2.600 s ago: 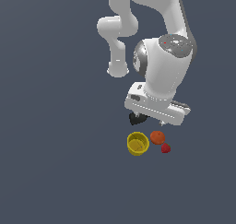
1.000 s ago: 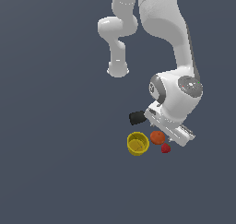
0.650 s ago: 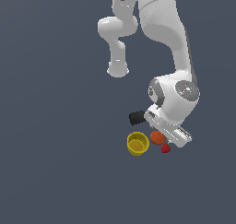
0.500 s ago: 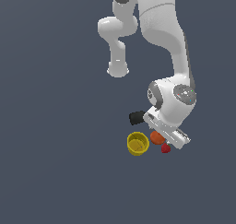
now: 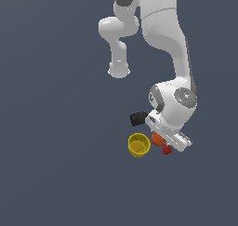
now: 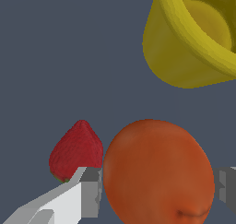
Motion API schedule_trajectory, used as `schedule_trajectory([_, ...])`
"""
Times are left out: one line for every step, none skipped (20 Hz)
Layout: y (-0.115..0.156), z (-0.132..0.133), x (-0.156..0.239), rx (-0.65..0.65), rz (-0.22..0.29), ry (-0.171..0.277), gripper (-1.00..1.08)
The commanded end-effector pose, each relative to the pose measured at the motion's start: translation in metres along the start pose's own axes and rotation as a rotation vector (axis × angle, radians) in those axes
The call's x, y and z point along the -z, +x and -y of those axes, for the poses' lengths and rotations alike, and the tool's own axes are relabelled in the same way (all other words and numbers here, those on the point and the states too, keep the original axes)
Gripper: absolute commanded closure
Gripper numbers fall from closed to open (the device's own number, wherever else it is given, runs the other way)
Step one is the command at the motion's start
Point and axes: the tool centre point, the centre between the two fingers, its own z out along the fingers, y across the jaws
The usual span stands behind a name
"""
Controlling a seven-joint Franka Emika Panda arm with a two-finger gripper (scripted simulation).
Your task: Pick up a designated object from a clutter of objects.
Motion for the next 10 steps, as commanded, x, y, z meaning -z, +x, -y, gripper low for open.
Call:
schedule_trajectory([0.0, -0.005, -0.008, -0.002, 0.004, -0.012, 1.08])
schedule_trajectory([0.0, -0.005, -0.008, -0.002, 0.004, -0.012, 1.08])
schedule_trajectory([0.0, -0.005, -0.008, -0.002, 0.004, -0.012, 1.08])
schedule_trajectory([0.0, -0.005, -0.008, -0.002, 0.004, -0.012, 1.08])
schedule_trajectory([0.0, -0.005, -0.008, -0.002, 0.004, -0.012, 1.08])
schedule_trajectory([0.0, -0.005, -0.008, -0.002, 0.004, -0.012, 1.08])
schedule_trajectory([0.0, 0.0, 0.0, 0.0, 0.0, 0.0, 1.08])
schedule_trajectory([0.0, 0.0, 0.0, 0.0, 0.0, 0.0, 1.08])
schedule_trajectory([0.0, 0.0, 0.001, 0.0, 0.0, 0.0, 1.08])
schedule_trajectory([0.001, -0.001, 0.002, 0.0, 0.0, 0.0, 1.08])
